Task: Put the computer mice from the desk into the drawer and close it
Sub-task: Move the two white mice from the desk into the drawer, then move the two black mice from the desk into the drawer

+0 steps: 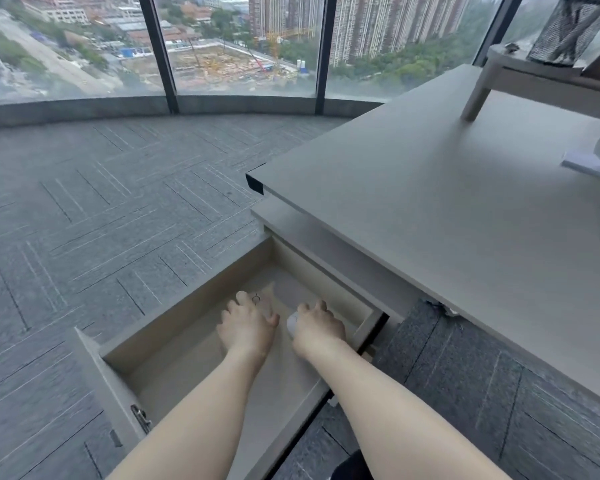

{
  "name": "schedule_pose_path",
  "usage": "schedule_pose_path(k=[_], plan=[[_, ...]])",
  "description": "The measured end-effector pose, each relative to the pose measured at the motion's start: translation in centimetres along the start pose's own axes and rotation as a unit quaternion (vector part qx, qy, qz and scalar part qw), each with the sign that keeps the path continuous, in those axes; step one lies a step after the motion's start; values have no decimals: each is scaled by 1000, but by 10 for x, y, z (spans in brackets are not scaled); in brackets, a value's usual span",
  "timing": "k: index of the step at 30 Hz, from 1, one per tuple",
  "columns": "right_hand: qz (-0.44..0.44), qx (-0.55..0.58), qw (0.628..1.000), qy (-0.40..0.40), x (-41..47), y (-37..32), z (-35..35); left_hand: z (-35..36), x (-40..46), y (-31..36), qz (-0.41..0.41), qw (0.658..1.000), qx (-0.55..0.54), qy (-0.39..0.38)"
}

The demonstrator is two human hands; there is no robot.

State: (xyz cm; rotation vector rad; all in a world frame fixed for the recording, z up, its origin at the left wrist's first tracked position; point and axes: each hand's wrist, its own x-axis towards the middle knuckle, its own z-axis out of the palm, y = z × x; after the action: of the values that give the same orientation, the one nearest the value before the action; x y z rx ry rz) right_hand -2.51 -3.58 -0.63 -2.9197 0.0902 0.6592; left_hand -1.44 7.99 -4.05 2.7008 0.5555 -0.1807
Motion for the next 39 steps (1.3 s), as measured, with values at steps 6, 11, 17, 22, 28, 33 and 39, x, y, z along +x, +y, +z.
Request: schedule_pose_path(k=[6, 11, 17, 22, 28, 33, 39], plan=[[-35, 53, 996, 55, -23, 2, -20, -33, -15, 8, 30, 994, -59, 81], [-112, 195, 940, 258, -93, 38, -92, -91, -68, 64, 229, 900, -292, 228], [-58, 240, 857, 452, -177, 156, -159, -119, -154, 182, 345, 868, -341, 109], [94, 210, 824, 518, -220, 303, -160, -70, -215, 294, 428, 865, -251, -76], [299, 143, 793, 511, -249, 463, -151, -22, -270, 406, 430, 883, -128, -139], [395, 119, 815, 407, -245, 533, -148, 9, -281, 475, 427, 892, -85, -119], [448, 149, 821, 322, -229, 584, -148, 30, -262, 530, 430, 901, 20, -56]])
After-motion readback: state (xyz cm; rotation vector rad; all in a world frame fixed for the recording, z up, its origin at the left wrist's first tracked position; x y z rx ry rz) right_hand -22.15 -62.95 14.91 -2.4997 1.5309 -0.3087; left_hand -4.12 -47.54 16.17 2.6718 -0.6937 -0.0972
